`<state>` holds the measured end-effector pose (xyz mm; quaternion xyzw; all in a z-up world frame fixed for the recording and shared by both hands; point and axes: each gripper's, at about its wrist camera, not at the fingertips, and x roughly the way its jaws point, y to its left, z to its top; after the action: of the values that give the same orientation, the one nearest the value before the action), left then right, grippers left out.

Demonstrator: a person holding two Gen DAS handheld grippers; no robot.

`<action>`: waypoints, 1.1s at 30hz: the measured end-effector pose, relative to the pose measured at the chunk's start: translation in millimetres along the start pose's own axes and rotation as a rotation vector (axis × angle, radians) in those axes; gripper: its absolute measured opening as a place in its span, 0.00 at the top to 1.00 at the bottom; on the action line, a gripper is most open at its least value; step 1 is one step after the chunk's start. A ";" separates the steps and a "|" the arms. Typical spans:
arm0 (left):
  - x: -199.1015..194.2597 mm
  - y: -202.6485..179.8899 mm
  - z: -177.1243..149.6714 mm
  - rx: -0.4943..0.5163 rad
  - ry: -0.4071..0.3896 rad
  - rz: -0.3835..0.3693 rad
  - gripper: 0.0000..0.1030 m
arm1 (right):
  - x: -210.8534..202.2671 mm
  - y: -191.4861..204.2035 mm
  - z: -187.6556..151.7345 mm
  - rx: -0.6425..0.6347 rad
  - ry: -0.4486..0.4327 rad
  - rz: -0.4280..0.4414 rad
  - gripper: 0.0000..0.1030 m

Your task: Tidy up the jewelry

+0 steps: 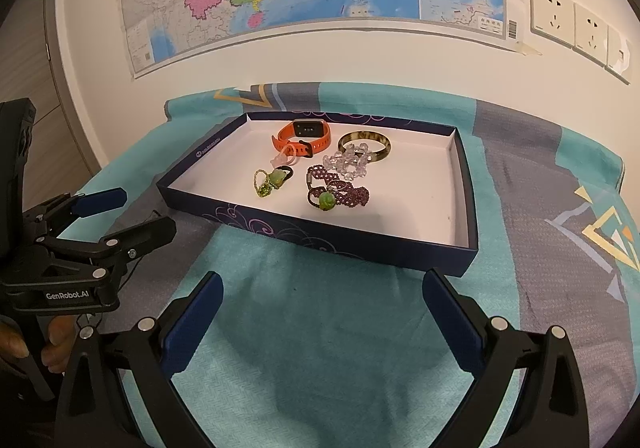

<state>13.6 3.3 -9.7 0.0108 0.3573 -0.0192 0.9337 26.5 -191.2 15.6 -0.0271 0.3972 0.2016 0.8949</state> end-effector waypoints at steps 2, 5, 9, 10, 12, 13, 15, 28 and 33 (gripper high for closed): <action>0.2 -0.3 0.0 0.001 0.001 0.002 0.05 | -0.3 -0.3 -0.5 0.000 0.000 0.000 0.06; 0.1 -1.3 0.1 0.002 0.002 0.002 0.05 | -0.4 -0.9 -0.7 0.003 -0.001 0.000 0.06; 0.8 -2.4 -0.1 0.005 0.005 0.001 0.05 | 0.6 -1.1 0.2 0.002 0.000 -0.002 0.06; 1.0 -2.7 -0.1 0.006 0.005 0.000 0.05 | 0.4 -1.6 0.0 0.003 -0.001 -0.001 0.06; 1.2 -3.3 0.1 0.007 0.006 0.002 0.05 | 0.7 -2.2 0.1 0.003 0.000 -0.001 0.06; 1.3 -3.4 0.1 0.008 0.007 0.001 0.05 | 0.1 -2.5 0.0 0.003 -0.001 -0.002 0.06; 1.4 -3.9 0.1 0.009 0.006 0.002 0.05 | 0.3 -2.4 0.1 0.004 0.000 -0.001 0.06; 2.7 -5.0 0.4 0.013 0.011 0.001 0.05 | 0.2 -5.0 1.1 0.006 -0.003 -0.001 0.06; 3.3 -5.6 0.1 0.012 0.015 -0.001 0.05 | 0.8 -6.0 0.3 0.008 -0.001 -0.002 0.06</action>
<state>15.9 -2.4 -11.9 0.0165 0.3640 -0.0215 0.9310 29.4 -196.4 14.5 -0.0238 0.3973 0.1990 0.8955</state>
